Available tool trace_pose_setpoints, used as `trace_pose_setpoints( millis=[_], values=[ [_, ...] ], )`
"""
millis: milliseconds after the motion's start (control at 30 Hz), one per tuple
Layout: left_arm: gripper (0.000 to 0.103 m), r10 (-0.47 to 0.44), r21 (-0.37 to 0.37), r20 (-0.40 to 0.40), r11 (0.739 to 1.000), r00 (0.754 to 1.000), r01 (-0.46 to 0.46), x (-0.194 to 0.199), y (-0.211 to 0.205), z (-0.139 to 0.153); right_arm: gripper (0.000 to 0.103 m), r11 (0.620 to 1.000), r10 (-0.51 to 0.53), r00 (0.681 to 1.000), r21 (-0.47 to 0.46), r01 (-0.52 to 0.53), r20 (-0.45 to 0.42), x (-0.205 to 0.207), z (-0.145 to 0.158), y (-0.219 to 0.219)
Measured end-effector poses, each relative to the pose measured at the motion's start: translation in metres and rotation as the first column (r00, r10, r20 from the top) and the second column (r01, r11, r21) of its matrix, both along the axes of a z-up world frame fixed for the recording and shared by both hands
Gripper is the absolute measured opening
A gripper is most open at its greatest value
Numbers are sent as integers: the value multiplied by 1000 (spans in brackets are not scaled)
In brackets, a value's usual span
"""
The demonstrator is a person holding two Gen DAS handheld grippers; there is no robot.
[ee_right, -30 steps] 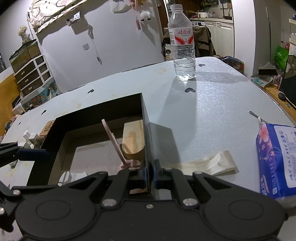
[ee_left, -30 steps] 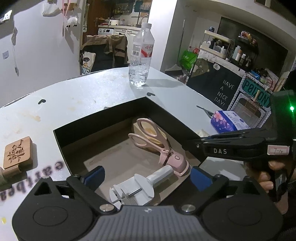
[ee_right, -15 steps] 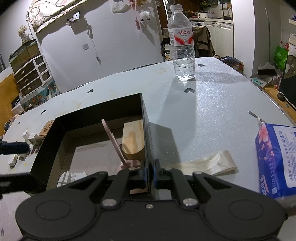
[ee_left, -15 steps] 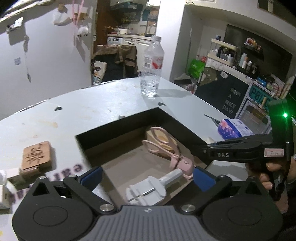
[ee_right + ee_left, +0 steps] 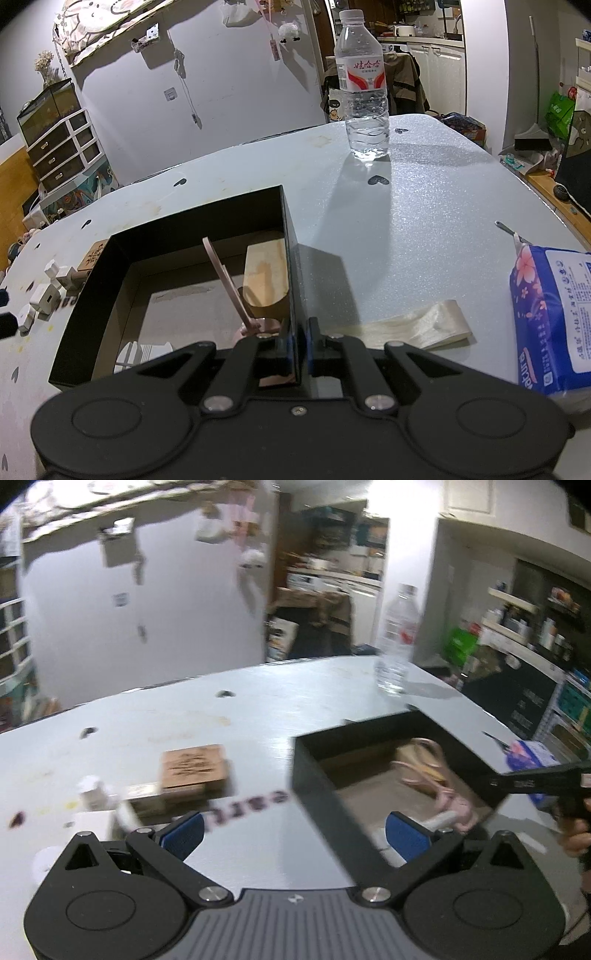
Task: Organize rigid objects
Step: 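Move the left tool to the white tape measure and grasp it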
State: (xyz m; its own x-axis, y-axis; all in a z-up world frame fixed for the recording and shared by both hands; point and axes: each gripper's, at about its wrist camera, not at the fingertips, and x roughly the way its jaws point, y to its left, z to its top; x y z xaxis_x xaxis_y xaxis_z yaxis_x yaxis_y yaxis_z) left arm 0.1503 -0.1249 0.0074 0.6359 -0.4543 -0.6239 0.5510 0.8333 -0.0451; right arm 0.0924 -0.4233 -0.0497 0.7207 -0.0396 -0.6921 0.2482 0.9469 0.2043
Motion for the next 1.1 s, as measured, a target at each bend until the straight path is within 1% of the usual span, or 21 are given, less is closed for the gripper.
trace_pose_setpoints(
  millis=[133,233,400,533,700,867,967,1033,1100],
  values=[
    [103,98,-12,20,995,995,-98,6,29,-2,7,1000,0,1000,1,0,0,0,0,0],
    [103,172,-24,33,985,985,-171,10,49,-4,7,1000,1,1000,0,-1,0,0,0,0],
    [103,256,-6,57,967,965,-256,15,72,-10,7,1000,1,1000,1,-1,0,0,0,0],
    [103,333,-3,63,943,941,-334,22,91,-19,7,1000,0,1000,2,0,0,0,0,0],
    [103,411,9,39,911,911,-412,34,114,-32,7,1000,0,1000,3,0,0,0,0,0],
    [103,498,35,18,866,867,-498,51,137,-49,7,1000,-1,1000,3,1,0,0,0,0],
    [103,540,33,10,841,841,-540,57,148,-58,7,1000,-1,1000,3,1,0,0,0,0],
    [102,561,31,21,827,828,-561,60,152,-63,7,1000,-1,1000,2,1,0,0,0,0],
    [98,561,24,56,826,826,-563,62,153,-66,7,1000,0,1000,2,0,-1,0,0,0]
  ],
)
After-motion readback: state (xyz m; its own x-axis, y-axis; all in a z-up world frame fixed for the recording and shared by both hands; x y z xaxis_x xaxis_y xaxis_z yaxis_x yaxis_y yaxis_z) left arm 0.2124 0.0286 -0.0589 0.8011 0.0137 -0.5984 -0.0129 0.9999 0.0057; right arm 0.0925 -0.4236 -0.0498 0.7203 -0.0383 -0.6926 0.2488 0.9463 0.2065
